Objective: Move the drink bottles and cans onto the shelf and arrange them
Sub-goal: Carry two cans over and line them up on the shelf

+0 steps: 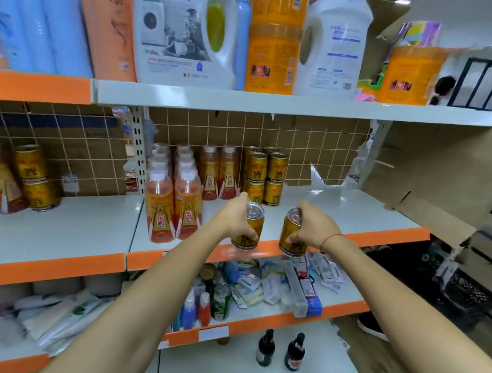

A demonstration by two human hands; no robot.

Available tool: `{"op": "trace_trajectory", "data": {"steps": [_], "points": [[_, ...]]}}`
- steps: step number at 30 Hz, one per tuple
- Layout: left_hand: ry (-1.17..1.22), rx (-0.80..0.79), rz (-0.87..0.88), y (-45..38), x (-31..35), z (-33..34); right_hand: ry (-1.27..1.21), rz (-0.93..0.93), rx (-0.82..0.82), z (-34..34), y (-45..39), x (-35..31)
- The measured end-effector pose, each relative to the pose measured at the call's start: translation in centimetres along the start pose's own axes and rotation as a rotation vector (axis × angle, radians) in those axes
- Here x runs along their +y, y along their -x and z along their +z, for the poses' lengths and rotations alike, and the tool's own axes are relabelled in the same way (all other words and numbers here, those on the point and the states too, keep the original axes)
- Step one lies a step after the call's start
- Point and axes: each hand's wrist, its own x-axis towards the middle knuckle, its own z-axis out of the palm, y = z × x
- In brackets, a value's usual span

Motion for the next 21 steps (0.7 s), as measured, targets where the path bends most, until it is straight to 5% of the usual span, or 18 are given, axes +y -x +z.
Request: {"op": "trace_trajectory", "data": {"steps": [21], "points": [[0.009,0.039,-0.086,-15.0,-1.2,4.3,-0.023,-0.076,-0.036,1.1,-14.7,5.7]]}}
